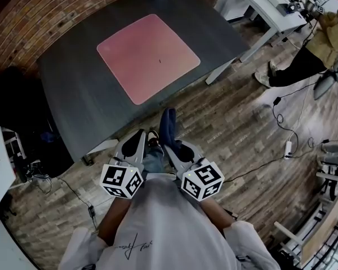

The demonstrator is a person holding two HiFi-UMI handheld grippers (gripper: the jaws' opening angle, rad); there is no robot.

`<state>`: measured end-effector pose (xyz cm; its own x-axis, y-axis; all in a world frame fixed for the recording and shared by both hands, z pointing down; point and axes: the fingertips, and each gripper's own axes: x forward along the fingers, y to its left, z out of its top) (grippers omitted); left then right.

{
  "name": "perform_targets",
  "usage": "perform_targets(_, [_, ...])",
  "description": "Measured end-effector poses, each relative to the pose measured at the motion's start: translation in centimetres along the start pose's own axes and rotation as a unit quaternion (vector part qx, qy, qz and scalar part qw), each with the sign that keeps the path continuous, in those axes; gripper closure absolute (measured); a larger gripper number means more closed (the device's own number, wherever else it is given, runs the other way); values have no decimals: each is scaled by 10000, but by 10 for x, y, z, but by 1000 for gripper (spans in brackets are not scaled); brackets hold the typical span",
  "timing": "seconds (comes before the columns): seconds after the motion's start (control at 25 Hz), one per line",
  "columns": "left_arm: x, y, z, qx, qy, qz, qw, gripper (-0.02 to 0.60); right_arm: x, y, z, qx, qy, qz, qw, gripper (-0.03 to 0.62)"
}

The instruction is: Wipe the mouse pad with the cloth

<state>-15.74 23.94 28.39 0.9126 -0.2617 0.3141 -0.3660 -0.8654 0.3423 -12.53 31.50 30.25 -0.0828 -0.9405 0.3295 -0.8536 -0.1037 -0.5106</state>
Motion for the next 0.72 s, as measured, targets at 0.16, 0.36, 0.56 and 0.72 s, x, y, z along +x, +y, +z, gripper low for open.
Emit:
perform_targets(0.16, [24, 25, 21, -63, 1, 9, 10000, 569, 33, -10, 24, -21, 79, 52, 10000, 526])
perform_targets(0.36, [49, 65, 47, -318, -57, 32, 9995, 569, 78, -19, 55, -69, 133, 90, 9998, 526])
perform_targets(0.56, [71, 97, 76, -379, -171, -10, 9991, 569, 118, -22, 79, -109, 128, 103, 9998, 525])
perform_targets(0.72, [89, 114, 86, -427, -181, -85, 9989, 569, 141, -27, 90, -74, 160, 87, 9998, 525])
